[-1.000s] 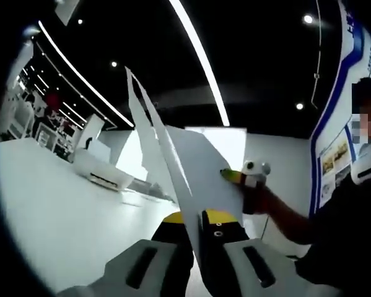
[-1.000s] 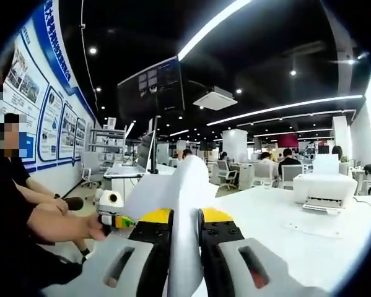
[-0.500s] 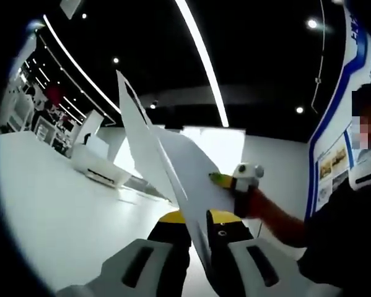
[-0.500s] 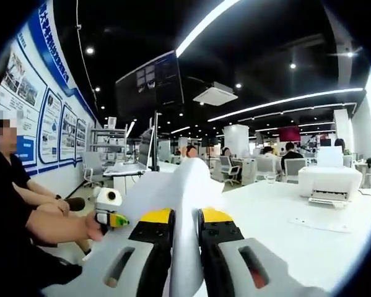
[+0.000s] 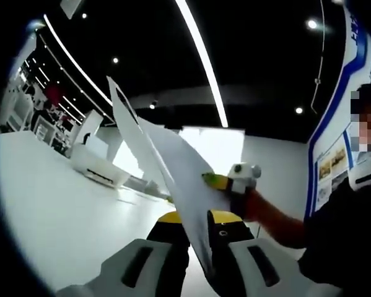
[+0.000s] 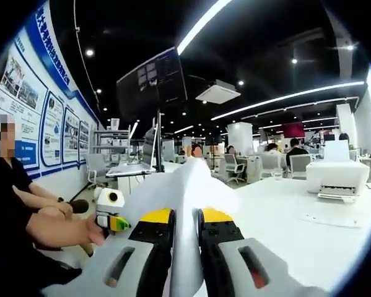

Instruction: Organize the stack of printing papers by aligning and flattening the scattered papers on the table

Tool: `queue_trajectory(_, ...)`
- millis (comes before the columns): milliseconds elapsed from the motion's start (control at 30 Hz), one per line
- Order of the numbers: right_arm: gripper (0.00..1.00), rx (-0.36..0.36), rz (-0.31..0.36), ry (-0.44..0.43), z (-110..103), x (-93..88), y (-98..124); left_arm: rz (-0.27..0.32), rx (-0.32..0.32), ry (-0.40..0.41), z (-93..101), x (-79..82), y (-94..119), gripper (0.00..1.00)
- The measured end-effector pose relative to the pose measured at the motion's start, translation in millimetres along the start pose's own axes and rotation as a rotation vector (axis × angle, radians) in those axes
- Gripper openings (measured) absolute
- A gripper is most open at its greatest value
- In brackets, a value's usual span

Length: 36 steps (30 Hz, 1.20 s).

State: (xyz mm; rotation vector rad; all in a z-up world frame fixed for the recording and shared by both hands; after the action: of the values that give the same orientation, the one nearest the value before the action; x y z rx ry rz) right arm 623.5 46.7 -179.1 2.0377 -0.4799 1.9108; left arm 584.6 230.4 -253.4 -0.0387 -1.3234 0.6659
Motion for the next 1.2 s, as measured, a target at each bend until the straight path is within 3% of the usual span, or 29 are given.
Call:
queue_trajectory(767, 0.12, 0.037, -0.016, -0.018, -18.1, -10.8, -23.3, 0.001, -0.004, -0.002, -0.2, 0.6, 0.0, 0.14)
queue_trajectory(1200, 0.11, 0.021, 0.012, -0.11, -19.0, -15.3, -25.7, 0.01, -0.001, -0.004, -0.4, 1.0, 0.2, 0.14)
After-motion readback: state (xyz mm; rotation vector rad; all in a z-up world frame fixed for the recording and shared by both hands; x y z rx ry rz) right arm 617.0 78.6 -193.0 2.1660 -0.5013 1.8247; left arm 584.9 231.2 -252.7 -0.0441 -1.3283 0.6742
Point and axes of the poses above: the point that each gripper's makers call its tool centre point, and the gripper's own axes: y roughly backward along the fingers, z roughly to its right, x roughly out of its top, the point moved 6 cm from there along y, roughly backward along the fingers, and after that the axes turned 2 degrees about -y, right-handed, at the moved point
